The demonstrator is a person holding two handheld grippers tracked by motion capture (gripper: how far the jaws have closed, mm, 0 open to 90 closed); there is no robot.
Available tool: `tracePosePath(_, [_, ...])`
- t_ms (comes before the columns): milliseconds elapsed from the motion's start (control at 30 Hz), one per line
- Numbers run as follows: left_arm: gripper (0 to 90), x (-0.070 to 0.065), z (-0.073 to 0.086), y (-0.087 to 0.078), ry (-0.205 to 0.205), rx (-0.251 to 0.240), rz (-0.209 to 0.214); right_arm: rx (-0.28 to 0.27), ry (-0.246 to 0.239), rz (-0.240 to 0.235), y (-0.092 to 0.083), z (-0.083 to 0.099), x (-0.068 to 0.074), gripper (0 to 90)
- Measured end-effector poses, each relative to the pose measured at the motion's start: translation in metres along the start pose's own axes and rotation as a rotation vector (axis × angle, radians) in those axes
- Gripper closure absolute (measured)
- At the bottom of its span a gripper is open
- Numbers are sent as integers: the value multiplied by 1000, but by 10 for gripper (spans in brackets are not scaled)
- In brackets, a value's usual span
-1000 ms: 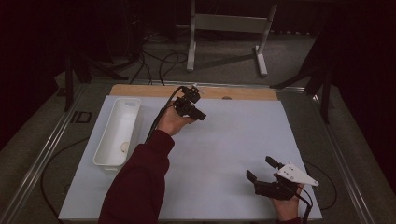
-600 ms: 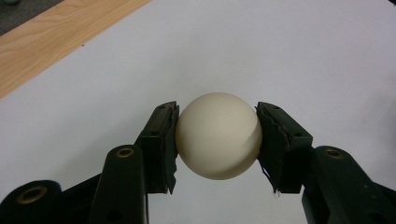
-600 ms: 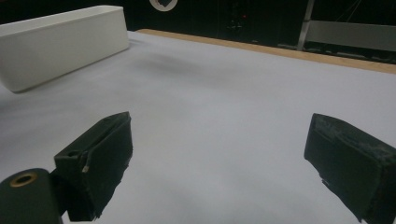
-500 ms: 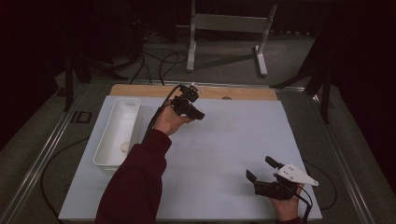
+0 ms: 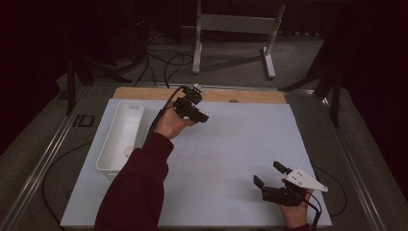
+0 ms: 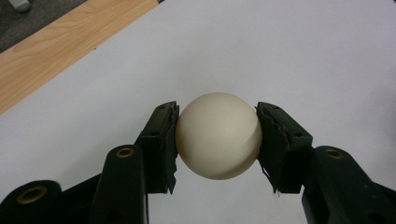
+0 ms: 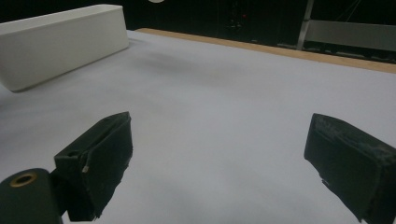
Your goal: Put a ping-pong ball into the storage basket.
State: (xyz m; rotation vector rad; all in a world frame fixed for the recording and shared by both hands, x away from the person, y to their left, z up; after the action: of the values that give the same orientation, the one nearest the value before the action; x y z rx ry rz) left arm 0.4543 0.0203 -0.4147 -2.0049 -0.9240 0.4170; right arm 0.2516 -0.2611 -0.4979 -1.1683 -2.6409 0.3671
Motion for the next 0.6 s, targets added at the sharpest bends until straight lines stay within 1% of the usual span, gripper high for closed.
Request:
tracePosePath(467, [512, 3, -1, -12, 14, -9, -13, 0, 1, 0, 0, 0, 0, 74])
tracePosePath(567, [512, 4, 0, -14, 22, -7, -19, 0, 1, 0, 0, 0, 0, 75])
tracePosePath(600, [512, 4, 0, -14, 17, -10, -21, 0, 1, 0, 0, 0, 0, 75])
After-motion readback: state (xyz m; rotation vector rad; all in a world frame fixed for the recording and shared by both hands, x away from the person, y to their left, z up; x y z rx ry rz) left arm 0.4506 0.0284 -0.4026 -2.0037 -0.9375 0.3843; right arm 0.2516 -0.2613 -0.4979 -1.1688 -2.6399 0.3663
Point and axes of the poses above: each handheld gripper's, and its own axes: y roughly forward along the jaws, z roughly out of its underside, x roughly to its left, the point moved 4 cm from there along y, roughly forward along the jaws, and after that the axes turned 8 degrees about -z, right-handed, at the moved point
